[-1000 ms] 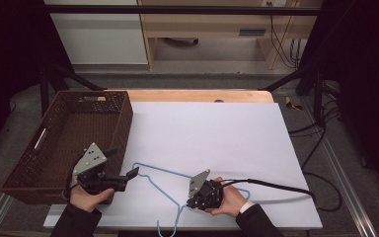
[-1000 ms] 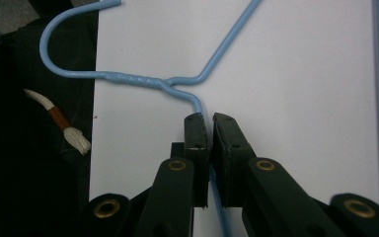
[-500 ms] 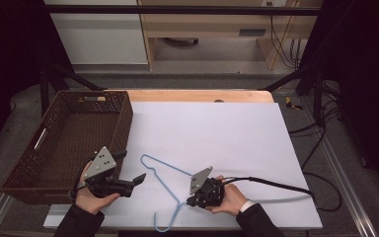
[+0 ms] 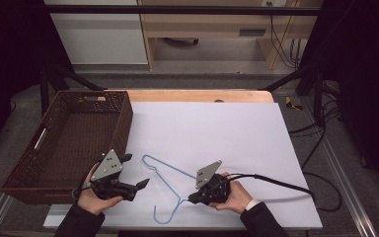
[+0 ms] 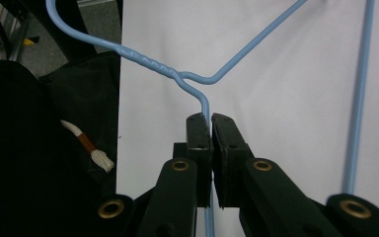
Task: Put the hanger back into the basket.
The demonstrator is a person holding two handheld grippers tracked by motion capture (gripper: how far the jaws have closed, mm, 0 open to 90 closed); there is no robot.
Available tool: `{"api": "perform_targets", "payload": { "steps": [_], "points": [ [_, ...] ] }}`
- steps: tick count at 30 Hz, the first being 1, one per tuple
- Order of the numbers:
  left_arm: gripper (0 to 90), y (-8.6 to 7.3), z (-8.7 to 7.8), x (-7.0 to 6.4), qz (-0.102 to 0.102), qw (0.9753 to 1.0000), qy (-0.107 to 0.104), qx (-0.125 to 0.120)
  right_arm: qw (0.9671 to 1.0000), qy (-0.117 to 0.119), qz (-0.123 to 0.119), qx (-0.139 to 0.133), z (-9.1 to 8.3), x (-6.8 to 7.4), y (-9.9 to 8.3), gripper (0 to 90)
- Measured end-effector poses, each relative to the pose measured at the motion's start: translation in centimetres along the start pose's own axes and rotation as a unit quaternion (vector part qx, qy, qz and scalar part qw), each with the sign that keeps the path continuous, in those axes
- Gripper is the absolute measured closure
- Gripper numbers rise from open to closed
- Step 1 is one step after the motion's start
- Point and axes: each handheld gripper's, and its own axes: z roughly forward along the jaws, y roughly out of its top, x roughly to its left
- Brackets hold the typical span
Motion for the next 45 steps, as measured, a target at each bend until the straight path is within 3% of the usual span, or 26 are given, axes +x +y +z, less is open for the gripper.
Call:
{"api": "perform_targets", "payload": {
  "steps": [9, 17, 22, 26, 28, 32, 37, 40, 43, 45],
  "points": [
    [9.7, -0.4, 0.7, -0.4, 0.034, 0.9989, -0.015, 0.030, 0.9999, 0.002, 0.003, -0.017, -1.3, -0.2, 0.0, 87.4],
    [12.2, -0.7, 1.1, -1.3, 0.063, 0.9962, -0.027, 0.054, 0.9996, 0.001, 0.006, -0.027, -1.8, -0.3, -0.1, 87.4],
    [12.6, -1.0, 1.2, -1.5, 0.065, 0.9957, -0.031, 0.058, 0.9994, 0.002, 0.009, -0.033, -2.2, -0.5, -0.3, 87.5],
    [12.5, -1.4, 1.5, -2.0, 0.077, 0.9939, -0.035, 0.071, 0.9992, 0.000, 0.011, -0.038, -2.3, -0.5, -0.3, 87.4],
    [12.5, -1.5, 1.8, -2.8, 0.094, 0.9922, -0.038, 0.072, 0.9992, -0.002, 0.013, -0.039, -2.4, -0.5, -0.3, 87.4],
    [13.1, -1.5, 2.3, -3.3, 0.101, 0.9916, -0.041, 0.070, 0.9990, -0.001, 0.015, -0.042, -2.5, -0.5, -0.3, 87.4],
    [13.8, -1.7, 4.1, -3.7, 0.118, 0.9892, -0.031, 0.081, 0.9989, -0.002, 0.015, -0.044, -2.6, -0.6, -0.4, 87.4],
    [13.9, -1.6, 4.6, -3.8, 0.126, 0.9884, -0.028, 0.080, 0.9989, -0.002, 0.015, -0.045, -2.6, -0.6, -0.4, 87.4],
    [15.8, -1.3, 5.3, -3.8, 0.149, 0.9853, -0.020, 0.080, 0.9989, -0.002, 0.015, -0.045, -2.7, -0.6, -0.4, 87.4],
    [16.5, -1.2, 5.5, -3.8, 0.152, 0.9850, -0.018, 0.080, 0.9989, -0.002, 0.015, -0.045, -2.7, -0.6, -0.4, 87.4]
  ]
}}
